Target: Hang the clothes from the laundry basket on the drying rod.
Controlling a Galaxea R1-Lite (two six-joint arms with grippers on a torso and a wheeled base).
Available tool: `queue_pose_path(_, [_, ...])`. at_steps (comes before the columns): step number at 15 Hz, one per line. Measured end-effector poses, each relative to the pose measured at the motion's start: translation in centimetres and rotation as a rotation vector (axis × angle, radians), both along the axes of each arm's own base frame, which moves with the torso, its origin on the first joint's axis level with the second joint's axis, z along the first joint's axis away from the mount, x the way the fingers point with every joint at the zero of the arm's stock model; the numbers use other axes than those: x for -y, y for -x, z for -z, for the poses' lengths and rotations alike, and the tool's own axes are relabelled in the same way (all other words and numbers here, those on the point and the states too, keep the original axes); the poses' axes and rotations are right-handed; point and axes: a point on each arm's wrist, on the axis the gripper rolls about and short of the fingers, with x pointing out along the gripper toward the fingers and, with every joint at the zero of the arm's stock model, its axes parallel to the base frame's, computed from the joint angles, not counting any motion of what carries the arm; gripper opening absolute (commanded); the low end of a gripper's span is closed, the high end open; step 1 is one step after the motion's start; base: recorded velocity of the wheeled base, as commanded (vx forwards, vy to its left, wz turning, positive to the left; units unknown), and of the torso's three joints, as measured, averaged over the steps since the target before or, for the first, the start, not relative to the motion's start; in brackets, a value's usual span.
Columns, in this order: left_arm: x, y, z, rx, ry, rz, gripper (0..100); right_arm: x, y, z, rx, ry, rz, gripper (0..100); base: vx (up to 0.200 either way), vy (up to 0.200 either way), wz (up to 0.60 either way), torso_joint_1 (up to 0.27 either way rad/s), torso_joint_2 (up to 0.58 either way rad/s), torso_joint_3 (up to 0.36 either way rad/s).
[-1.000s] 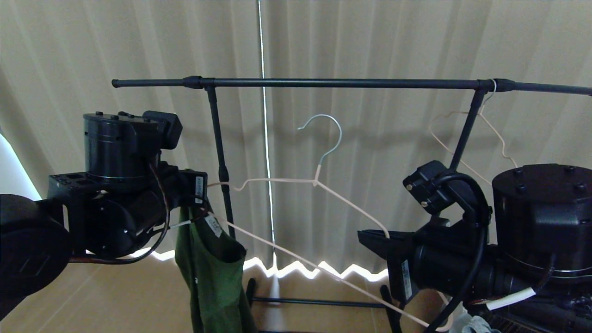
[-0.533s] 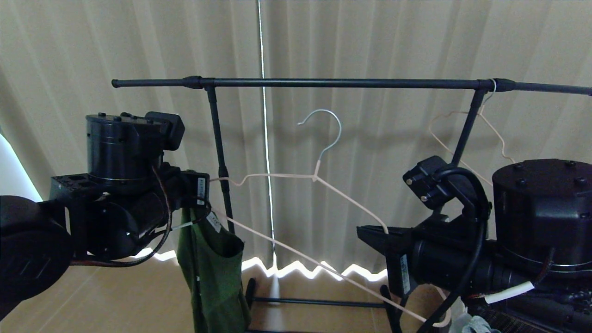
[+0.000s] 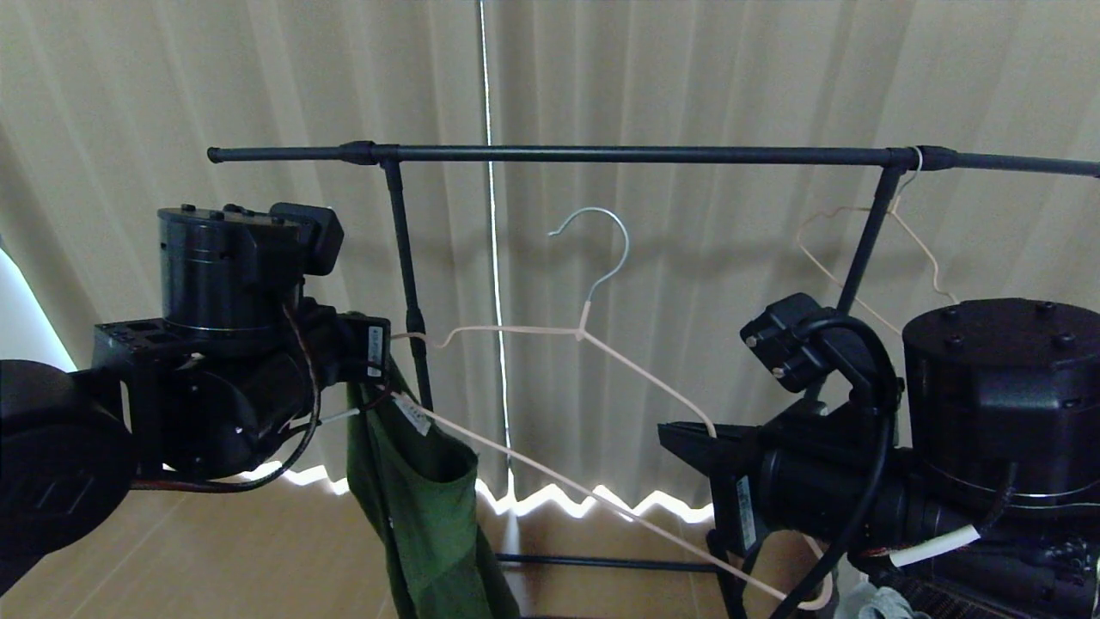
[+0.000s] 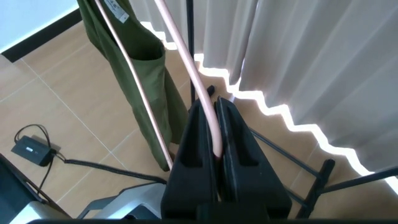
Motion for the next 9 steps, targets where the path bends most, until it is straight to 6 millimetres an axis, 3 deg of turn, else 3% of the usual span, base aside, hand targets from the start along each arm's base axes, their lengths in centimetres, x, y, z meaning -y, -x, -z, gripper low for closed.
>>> queue_pose_path(4, [0.5,0.3,0.1,-0.004,-0.002,0.021,0,-0.3,-0.1,-0.2,0.005,-0.008,-0.007,0,0.0,0.0,0.0,0.0,0.0,0.0])
queue_pose_path(9, [1.0,1.0,-0.3,0.007,0.004,0.047,0,-1.9,-1.5,0.0,-0.001,-0.004,-0.001,0,0.0,0.0,0.0,0.0,0.0,0.0])
